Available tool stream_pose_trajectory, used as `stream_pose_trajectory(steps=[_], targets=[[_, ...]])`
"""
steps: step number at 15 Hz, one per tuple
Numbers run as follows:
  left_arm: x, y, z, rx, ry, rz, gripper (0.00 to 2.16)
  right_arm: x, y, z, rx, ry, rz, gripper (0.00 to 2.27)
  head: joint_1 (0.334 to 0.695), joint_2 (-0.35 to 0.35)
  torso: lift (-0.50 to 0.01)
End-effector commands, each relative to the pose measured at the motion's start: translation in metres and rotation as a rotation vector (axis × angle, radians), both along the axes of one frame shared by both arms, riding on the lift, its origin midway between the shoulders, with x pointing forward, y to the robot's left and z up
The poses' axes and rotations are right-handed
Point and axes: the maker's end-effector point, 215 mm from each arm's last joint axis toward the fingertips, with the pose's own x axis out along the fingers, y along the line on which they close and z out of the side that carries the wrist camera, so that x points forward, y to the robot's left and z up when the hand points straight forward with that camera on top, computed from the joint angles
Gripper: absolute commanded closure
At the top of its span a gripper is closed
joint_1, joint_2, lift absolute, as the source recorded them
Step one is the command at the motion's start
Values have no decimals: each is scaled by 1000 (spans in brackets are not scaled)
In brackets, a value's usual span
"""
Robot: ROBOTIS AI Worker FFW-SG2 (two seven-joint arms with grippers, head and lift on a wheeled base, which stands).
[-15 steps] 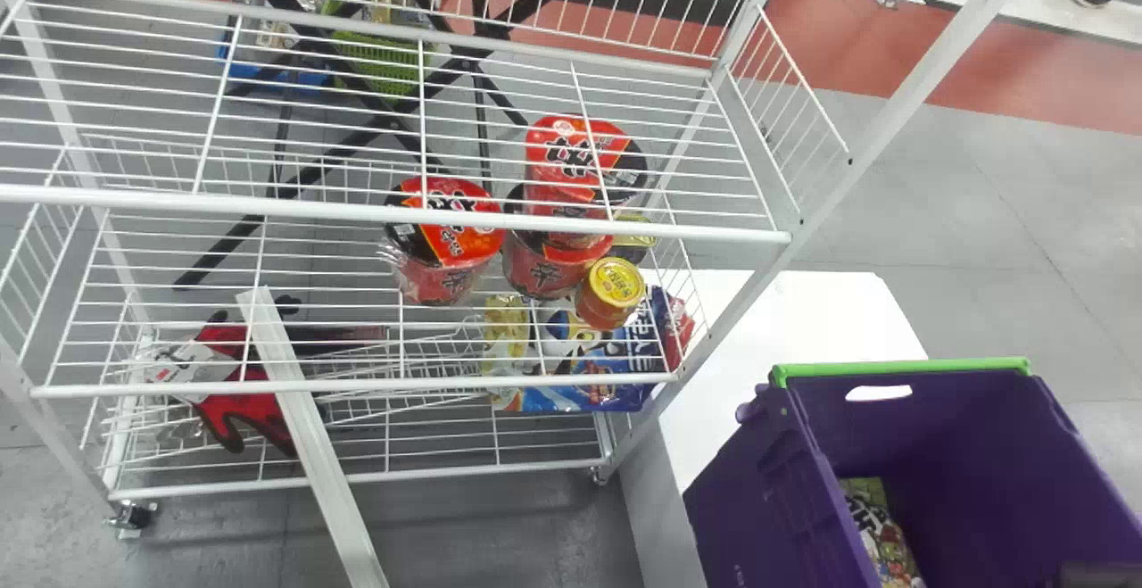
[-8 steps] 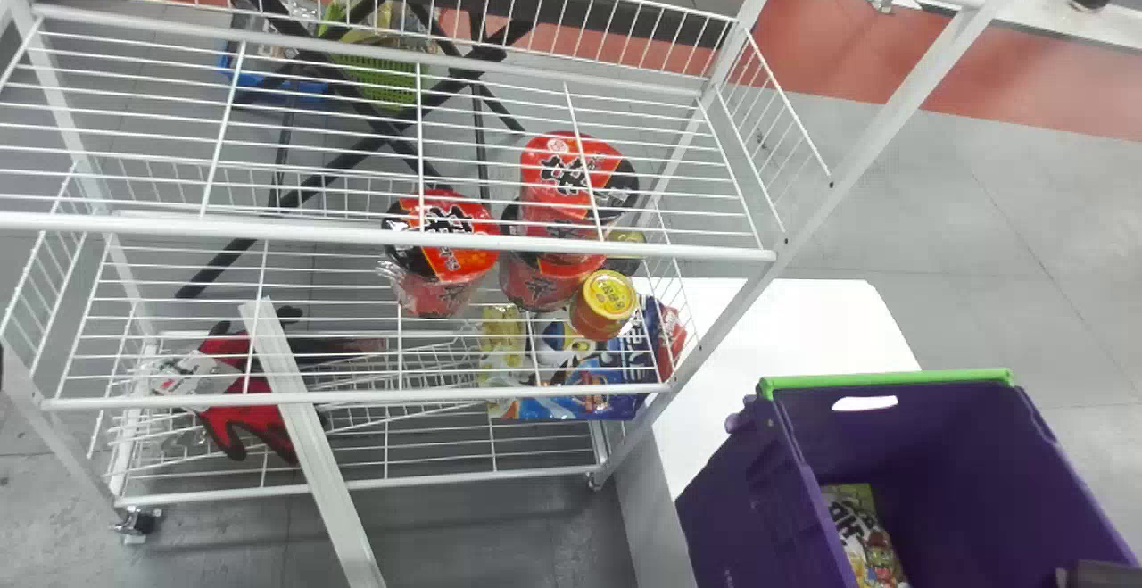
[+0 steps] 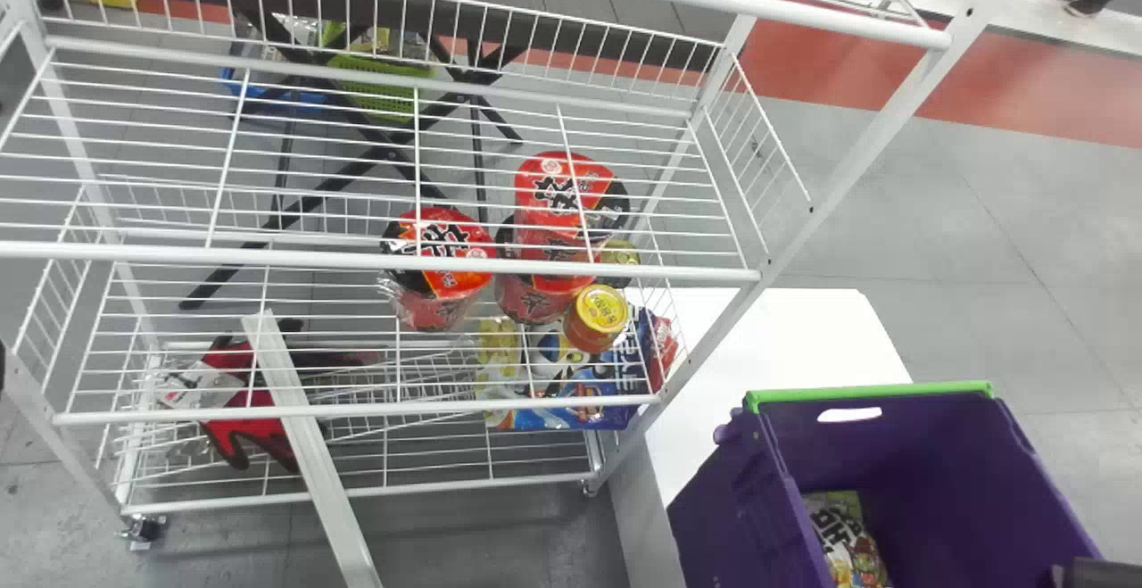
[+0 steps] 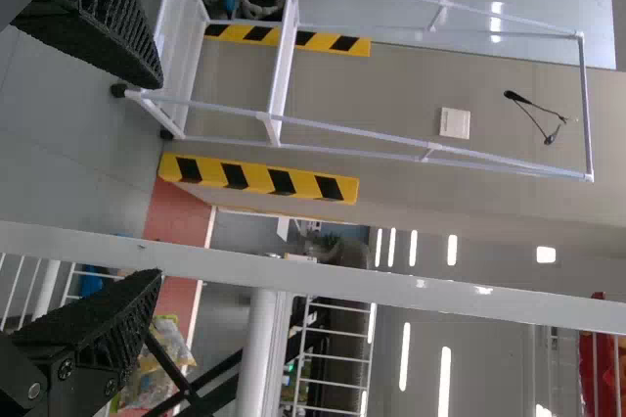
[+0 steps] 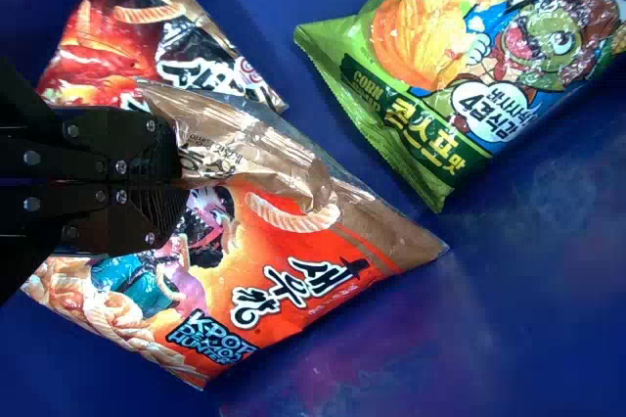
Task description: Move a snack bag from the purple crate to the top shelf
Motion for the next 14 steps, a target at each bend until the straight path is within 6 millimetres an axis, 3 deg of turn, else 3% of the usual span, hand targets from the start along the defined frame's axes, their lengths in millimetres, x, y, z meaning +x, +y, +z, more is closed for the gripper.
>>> stream_pose_trajectory(steps=[1, 9, 14], targets=[[0, 0, 0, 1, 1, -1, 144, 1, 3, 0, 5, 1, -2, 2078, 695, -350, -376], [-5, 1, 0, 7, 9, -9, 144, 29, 35, -8, 43, -74, -8, 2081, 695, -350, -345], [-12, 1, 4, 13, 6, -12, 144, 43, 46, 0, 62, -105, -27, 2081, 695, -350, -325]])
